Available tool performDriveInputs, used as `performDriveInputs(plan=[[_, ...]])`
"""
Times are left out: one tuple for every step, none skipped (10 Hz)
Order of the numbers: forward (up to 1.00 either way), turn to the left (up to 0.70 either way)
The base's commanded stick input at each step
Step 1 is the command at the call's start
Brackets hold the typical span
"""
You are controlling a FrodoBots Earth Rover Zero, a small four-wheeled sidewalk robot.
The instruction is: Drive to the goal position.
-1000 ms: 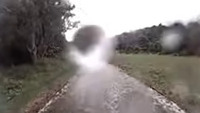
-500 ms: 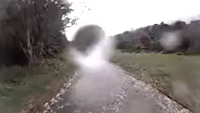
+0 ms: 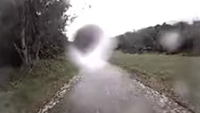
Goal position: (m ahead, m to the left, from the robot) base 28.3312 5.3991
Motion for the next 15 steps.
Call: performDriveInputs(plan=[[0.85, 0.00], [0.85, 0.00], [0.85, 0.00], [0.85, 0.00], [0.85, 0.00], [0.85, 0.00], [0.85, 0.00], [0.85, 0.00], [0.85, 0.00], [0.85, 0.00], [0.85, 0.00], [0.85, 0.00], [0.85, 0.00], [0.85, 0.00], [0.85, 0.00]])
